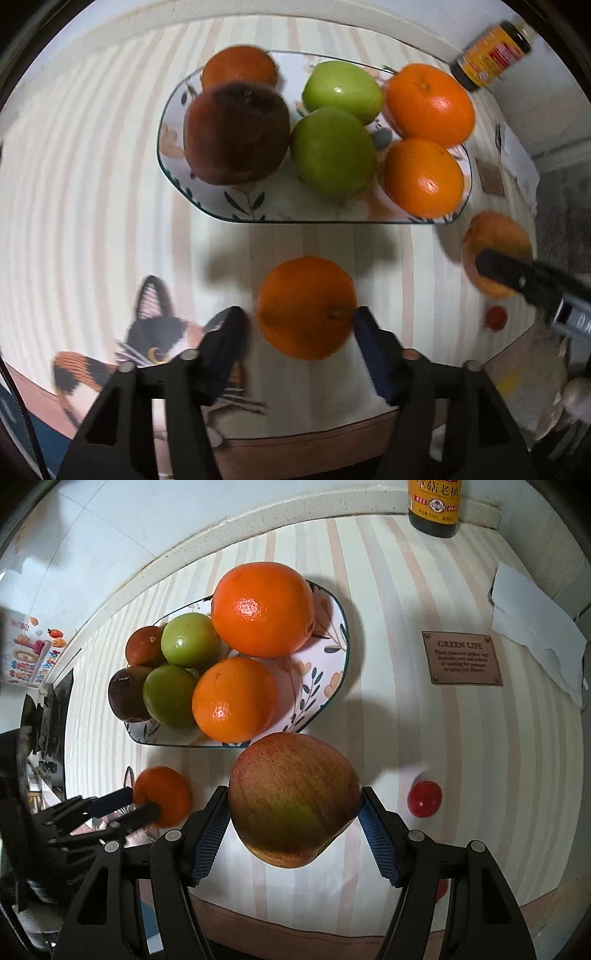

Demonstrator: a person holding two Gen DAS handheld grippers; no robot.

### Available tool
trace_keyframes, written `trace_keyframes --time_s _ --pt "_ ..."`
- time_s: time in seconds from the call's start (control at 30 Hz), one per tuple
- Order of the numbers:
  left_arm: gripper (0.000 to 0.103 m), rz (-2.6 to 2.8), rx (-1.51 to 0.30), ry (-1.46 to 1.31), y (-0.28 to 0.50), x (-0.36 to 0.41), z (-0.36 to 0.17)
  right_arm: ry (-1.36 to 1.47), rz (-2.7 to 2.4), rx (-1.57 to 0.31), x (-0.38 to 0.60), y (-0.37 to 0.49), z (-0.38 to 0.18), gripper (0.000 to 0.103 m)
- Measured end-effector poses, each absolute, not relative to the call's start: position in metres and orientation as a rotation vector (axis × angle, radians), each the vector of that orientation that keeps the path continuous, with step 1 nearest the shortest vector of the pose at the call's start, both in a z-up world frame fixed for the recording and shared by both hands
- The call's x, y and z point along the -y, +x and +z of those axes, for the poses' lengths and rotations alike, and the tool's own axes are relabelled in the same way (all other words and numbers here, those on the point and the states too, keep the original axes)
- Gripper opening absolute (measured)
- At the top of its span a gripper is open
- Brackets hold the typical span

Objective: Organize fruits
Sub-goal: 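Carry the tangerine and pear over the plate with both tools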

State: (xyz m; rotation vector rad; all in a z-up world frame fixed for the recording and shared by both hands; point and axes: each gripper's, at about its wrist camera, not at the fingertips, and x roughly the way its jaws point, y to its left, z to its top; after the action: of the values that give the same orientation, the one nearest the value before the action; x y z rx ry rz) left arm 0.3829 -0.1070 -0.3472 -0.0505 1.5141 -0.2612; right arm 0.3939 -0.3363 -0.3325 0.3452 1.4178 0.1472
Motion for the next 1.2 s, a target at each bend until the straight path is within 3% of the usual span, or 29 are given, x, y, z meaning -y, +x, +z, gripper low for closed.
trace_keyframes --time_s 0.47,0.87,1.2 --pt "0.053 -0.252 -1.456 -0.045 0.388 0.148 -0.347 0.386 0.138 -1.448 0.337 0.387 -0.354 0.072" --pt "0.053 -0.281 -1.276 -0.065 0.436 0.129 -0.244 0.457 0.102 -1.334 0.358 0.412 -0.32 0.072" --pt "0.053 -0.208 -1.391 0.034 0.509 0.129 -0.291 0.396 0.067 -1.336 0.343 0.444 -0.337 0.072"
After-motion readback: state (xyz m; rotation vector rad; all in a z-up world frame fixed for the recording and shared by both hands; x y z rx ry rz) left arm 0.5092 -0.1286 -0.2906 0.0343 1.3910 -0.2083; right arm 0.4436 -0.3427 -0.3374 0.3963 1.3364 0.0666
